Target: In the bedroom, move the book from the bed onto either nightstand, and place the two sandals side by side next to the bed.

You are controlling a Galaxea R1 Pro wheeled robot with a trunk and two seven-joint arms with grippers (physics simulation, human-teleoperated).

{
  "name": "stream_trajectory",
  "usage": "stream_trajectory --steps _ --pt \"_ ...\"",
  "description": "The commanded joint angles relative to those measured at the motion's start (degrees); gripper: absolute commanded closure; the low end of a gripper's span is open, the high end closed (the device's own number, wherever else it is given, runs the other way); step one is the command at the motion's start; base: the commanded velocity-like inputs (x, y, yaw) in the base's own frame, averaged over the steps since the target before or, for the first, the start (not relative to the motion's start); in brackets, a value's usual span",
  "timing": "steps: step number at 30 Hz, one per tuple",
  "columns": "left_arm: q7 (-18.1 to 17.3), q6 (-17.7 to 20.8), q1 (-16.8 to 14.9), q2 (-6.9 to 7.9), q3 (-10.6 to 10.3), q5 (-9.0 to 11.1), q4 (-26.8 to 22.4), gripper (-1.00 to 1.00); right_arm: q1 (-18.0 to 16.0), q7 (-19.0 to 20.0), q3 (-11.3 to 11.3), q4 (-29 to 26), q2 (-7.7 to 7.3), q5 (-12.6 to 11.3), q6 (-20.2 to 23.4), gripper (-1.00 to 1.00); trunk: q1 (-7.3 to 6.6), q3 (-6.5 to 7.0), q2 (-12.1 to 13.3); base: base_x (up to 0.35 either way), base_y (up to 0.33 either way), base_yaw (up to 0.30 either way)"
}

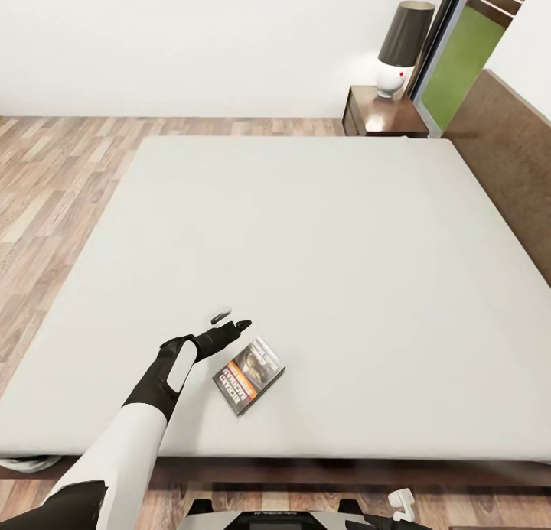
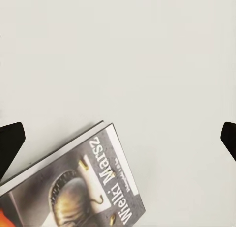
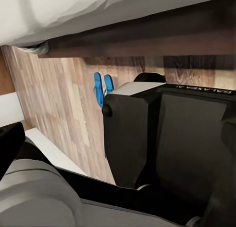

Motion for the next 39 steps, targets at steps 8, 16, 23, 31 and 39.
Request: stream_trajectory --steps 8,16,23,31,39 --pt "-0.2 0.5 0.0 -0.08 0.4 0.2 0.0 -1.00 0.0 0.0 0.3 0.0 -0.07 -0.6 0.5 -1.00 1.77 -1.48 -3.3 0.000 0.000 0.000" --pt "-0.2 0.5 0.0 -0.08 0.4 0.2 0.0 -1.00 0.0 0.0 0.3 0.0 -0.07 -0.6 0.5 -1.00 2.87 -2.37 -5.3 0.000 0.000 0.000" --pt "-0.2 0.5 0.0 -0.08 0.4 0.2 0.0 -1.00 0.0 0.0 0.3 0.0 -0.08 -0.6 0.5 -1.00 2.87 -2.37 -5.3 0.000 0.000 0.000" --pt "-0.2 0.5 0.0 -0.08 0.4 0.2 0.0 -1.00 0.0 0.0 0.3 0.0 -0.07 -0.6 0.5 -1.00 4.40 -3.63 -8.1 0.000 0.000 0.000" --pt "-0.2 0.5 0.0 -0.08 0.4 0.2 0.0 -1.00 0.0 0.0 0.3 -0.1 -0.08 -0.6 0.5 -1.00 5.28 -4.35 -9.7 0.000 0.000 0.000"
